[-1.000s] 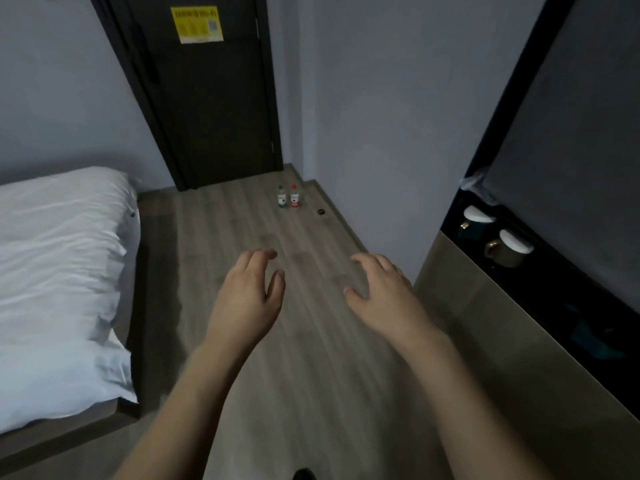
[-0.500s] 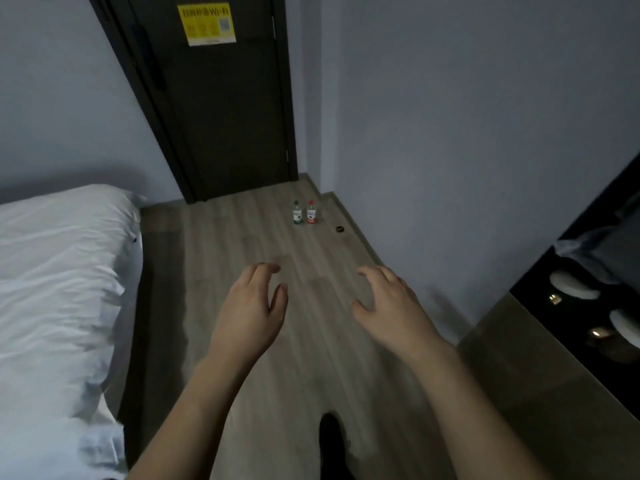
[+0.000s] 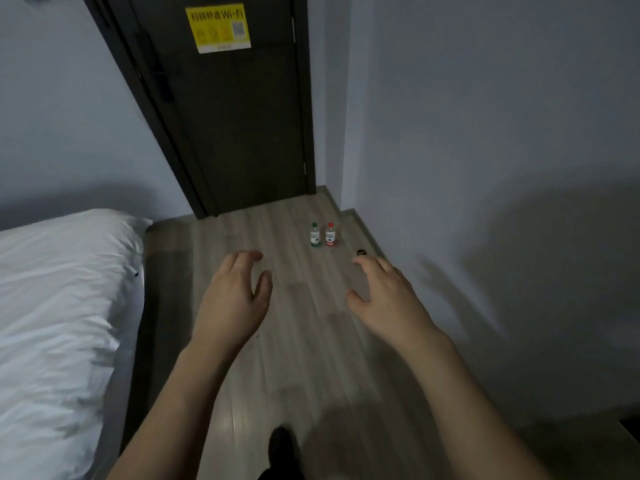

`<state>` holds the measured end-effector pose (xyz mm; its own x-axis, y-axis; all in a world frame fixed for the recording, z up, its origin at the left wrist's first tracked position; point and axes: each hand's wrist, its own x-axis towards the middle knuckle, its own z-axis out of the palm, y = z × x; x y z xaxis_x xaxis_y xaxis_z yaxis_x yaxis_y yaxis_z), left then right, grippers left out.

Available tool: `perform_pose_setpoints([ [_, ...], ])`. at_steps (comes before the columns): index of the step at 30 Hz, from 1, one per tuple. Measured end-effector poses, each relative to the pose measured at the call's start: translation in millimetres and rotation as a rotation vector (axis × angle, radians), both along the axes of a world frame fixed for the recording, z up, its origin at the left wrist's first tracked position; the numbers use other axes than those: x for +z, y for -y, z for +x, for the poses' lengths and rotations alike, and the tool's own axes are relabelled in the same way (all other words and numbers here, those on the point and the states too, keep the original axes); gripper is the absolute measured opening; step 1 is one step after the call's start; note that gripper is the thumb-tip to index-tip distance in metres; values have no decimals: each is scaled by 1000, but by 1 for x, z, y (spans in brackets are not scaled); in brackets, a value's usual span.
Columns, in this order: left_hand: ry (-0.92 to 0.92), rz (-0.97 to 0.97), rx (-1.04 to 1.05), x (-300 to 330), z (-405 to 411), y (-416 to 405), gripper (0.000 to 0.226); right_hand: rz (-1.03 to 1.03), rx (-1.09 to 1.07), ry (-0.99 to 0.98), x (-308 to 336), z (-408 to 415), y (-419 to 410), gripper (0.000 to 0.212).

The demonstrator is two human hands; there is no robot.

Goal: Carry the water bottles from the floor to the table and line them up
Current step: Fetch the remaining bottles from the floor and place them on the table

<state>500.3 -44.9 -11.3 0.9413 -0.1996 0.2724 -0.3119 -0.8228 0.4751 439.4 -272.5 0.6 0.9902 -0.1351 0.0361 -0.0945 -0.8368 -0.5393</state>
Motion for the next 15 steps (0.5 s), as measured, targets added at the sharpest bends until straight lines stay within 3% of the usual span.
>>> perform_pose_setpoints([
  [15,11,2,-91,4,335,-38,38,-25,-72,29,-5,320,-38,52],
])
